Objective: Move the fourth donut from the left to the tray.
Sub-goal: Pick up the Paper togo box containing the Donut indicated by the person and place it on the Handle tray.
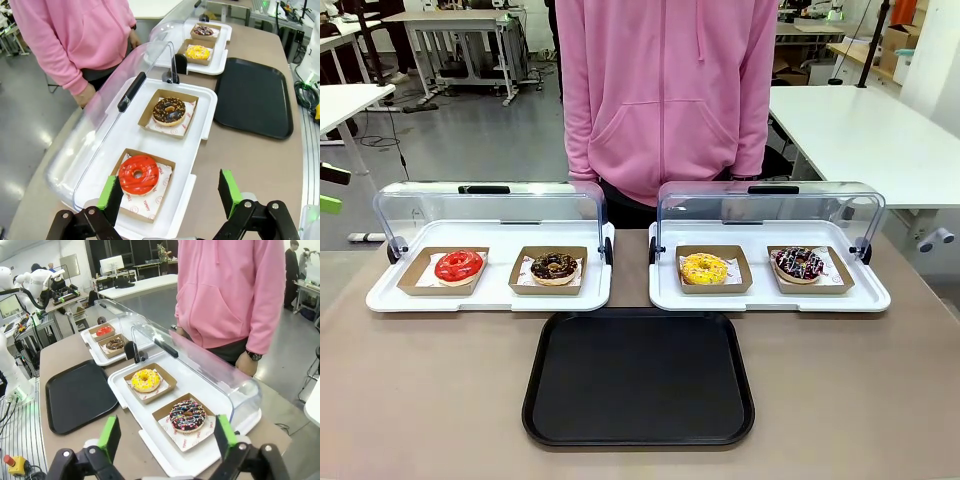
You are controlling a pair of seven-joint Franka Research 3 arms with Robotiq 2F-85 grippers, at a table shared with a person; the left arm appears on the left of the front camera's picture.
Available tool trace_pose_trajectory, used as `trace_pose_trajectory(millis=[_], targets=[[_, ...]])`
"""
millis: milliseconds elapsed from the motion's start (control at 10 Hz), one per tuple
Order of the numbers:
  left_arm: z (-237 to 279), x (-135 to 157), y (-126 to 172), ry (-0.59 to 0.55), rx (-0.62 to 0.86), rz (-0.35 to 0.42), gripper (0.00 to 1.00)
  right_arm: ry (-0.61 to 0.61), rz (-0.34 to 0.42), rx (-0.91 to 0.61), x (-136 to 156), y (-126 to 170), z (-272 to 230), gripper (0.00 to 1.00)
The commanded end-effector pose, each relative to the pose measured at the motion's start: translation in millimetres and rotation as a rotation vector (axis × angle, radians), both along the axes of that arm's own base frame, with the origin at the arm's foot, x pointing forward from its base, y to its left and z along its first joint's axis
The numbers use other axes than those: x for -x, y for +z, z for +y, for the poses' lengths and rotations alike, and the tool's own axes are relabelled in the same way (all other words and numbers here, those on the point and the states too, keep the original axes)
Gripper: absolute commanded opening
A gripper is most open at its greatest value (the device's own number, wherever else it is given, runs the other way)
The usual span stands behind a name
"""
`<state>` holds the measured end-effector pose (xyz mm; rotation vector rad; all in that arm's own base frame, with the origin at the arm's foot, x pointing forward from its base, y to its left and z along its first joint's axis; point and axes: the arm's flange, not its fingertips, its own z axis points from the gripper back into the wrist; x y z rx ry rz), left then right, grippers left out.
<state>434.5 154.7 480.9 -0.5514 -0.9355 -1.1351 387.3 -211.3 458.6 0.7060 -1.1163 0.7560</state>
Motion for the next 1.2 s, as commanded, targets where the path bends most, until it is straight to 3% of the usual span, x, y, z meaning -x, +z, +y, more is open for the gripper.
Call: trace_pose_trajectory(millis=[0,1100], targets=[[0.0,0.4,3.2,0.001,-0.006,0.011,1.00,-0.001,0.002,-0.008,-0.5,2.0,0.9,1.00],[0.0,0.4,3.2,0.001,-0.006,0.011,1.00,-0.001,0.002,-0.008,-0.5,2.0,0.9,1.00]])
